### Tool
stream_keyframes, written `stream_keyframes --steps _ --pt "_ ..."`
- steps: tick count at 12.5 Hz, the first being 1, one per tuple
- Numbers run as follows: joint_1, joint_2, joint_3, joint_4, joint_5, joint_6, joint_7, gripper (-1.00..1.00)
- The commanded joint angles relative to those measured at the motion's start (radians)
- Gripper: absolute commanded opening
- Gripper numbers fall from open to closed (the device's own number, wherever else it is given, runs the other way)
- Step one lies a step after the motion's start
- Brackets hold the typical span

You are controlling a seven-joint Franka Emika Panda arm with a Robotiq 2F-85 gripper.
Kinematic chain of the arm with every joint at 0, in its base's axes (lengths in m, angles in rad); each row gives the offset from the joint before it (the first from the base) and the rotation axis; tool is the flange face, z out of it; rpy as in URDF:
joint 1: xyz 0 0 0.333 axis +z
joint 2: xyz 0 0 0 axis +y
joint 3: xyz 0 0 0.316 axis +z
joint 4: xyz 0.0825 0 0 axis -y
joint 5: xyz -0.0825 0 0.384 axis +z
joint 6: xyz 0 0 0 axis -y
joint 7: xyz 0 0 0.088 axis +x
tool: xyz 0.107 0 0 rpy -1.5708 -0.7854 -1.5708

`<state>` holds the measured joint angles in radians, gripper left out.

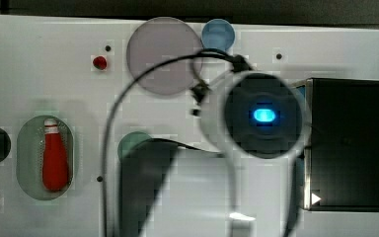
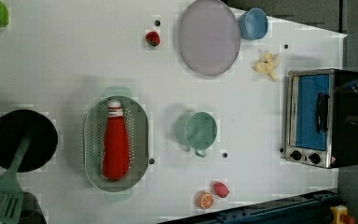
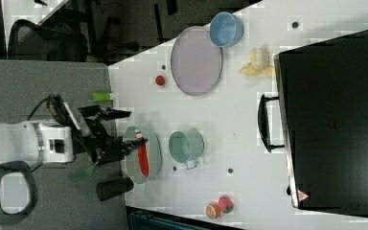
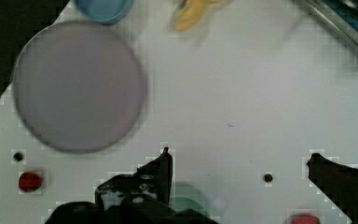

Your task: Pick Ketchup from the table and place it in strainer.

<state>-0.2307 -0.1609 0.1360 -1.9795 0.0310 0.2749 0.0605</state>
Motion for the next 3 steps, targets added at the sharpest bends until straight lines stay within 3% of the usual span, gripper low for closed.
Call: stream_keyframes --steps 1,3 --pt "0.030 -0.014 -0.006 0.046 0.001 -0.017 0.018 1.00" --pt "0.033 -0.004 0.006 0.070 0.001 -0.052 0.018 1.00"
